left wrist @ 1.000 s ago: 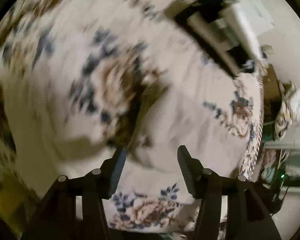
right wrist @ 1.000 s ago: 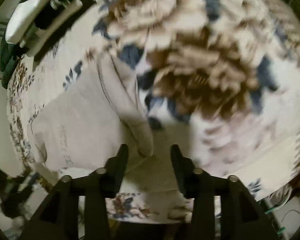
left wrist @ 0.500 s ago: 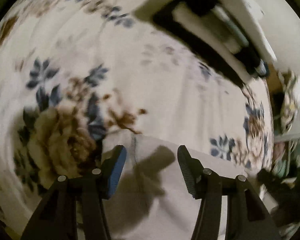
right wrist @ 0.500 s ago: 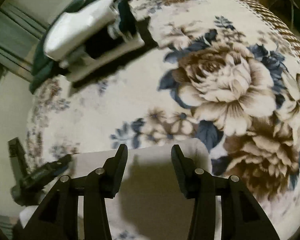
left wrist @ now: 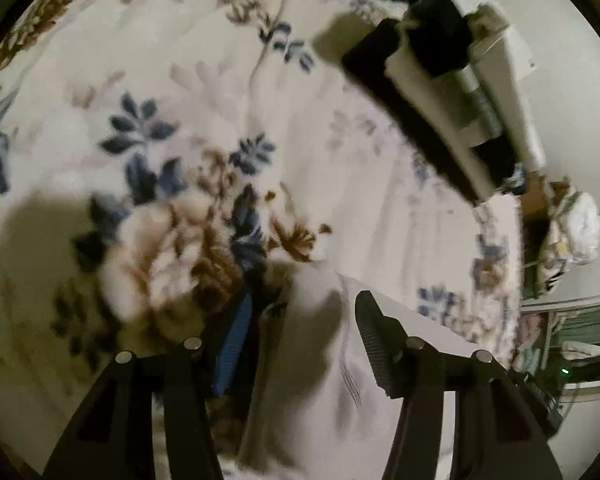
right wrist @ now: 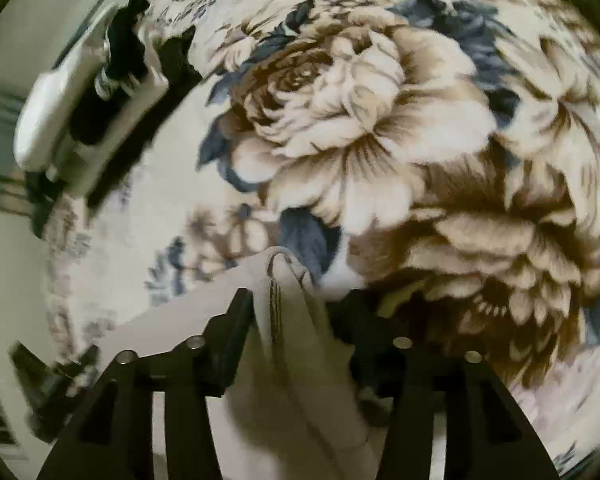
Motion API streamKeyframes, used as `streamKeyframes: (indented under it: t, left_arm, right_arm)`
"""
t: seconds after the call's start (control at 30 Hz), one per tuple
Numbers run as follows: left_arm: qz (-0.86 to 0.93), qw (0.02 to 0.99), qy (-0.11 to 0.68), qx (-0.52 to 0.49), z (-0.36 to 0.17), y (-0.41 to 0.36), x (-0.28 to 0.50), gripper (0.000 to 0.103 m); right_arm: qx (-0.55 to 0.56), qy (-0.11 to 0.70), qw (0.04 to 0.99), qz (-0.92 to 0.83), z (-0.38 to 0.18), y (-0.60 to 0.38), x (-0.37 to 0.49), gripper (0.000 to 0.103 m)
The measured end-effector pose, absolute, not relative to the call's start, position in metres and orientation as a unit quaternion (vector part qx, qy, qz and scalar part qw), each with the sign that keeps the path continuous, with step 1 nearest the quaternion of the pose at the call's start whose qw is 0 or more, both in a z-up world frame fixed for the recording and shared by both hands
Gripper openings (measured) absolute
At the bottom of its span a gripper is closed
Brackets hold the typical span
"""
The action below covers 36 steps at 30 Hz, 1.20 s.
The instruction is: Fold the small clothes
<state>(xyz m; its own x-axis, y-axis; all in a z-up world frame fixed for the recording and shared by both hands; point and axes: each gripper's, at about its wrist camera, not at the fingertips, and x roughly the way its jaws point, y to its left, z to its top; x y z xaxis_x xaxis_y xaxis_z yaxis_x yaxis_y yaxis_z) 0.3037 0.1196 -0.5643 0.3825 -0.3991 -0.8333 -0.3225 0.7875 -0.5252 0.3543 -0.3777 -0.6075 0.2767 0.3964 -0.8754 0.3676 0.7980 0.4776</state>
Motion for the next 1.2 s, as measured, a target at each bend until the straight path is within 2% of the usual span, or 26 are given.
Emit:
streamKeyframes:
  t: [0.03, 0.07, 0.17, 0.4, 0.47, 0.5, 0.53, 0.57, 0.6, 0.63, 0.7, 0.87, 1.2]
  left_arm:
    - [-0.032, 0.762, 0.555, -0.332, -0.562, 0.125, 0.298, 0.058]
    - [-0.041, 0.752, 0.560, -0.345, -0.565, 0.129, 0.292, 0.061]
    - [-0.062, 0.720, 0.576, -0.381, -0.581, 0.130, 0.283, 0.061]
    - [-0.096, 0.674, 0.617, -0.395, -0.622, 0.100, 0.287, 0.061]
    - [-0.095, 0.687, 0.607, -0.388, -0.617, 0.095, 0.288, 0.059]
    - [-0.097, 0.698, 0.600, -0.380, -0.611, 0.092, 0.289, 0.044]
    - [-0.098, 0.707, 0.595, -0.369, -0.605, 0.089, 0.289, 0.019]
    - [-0.098, 0.711, 0.594, -0.363, -0.600, 0.087, 0.290, 0.017]
    - [-0.094, 0.717, 0.590, -0.359, -0.596, 0.086, 0.290, 0.016]
    - [-0.091, 0.723, 0.585, -0.356, -0.590, 0.086, 0.289, 0.015]
    - [-0.083, 0.730, 0.583, -0.347, -0.582, 0.084, 0.290, 0.015]
    - [-0.084, 0.747, 0.577, -0.320, -0.536, 0.079, 0.302, 0.014]
    - [-0.122, 0.797, 0.517, -0.287, -0.400, 0.089, 0.402, 0.014]
  right_arm:
    - [0.338, 0.602, 0.723, 0.020, -0.606, -0.383, 0.353, 0.068]
    - [0.367, 0.604, 0.707, 0.040, -0.607, -0.390, 0.350, 0.070]
    - [0.403, 0.626, 0.663, 0.079, -0.619, -0.397, 0.344, 0.078]
    - [0.436, 0.683, 0.570, 0.141, -0.675, -0.377, 0.335, 0.079]
    - [0.437, 0.680, 0.570, 0.147, -0.677, -0.370, 0.336, 0.081]
    - [0.438, 0.679, 0.569, 0.151, -0.677, -0.368, 0.338, 0.081]
    - [0.438, 0.678, 0.570, 0.154, -0.676, -0.364, 0.338, 0.074]
    - [0.435, 0.676, 0.573, 0.159, -0.675, -0.359, 0.340, 0.064]
    - [0.427, 0.678, 0.576, 0.160, -0.675, -0.354, 0.342, 0.038]
    - [0.420, 0.679, 0.581, 0.158, -0.673, -0.351, 0.343, 0.021]
    - [0.418, 0.673, 0.592, 0.146, -0.666, -0.346, 0.344, 0.016]
    - [0.402, 0.664, 0.615, 0.140, -0.620, -0.335, 0.357, 0.013]
    - [0.376, 0.594, 0.690, 0.171, -0.450, -0.315, 0.452, 0.013]
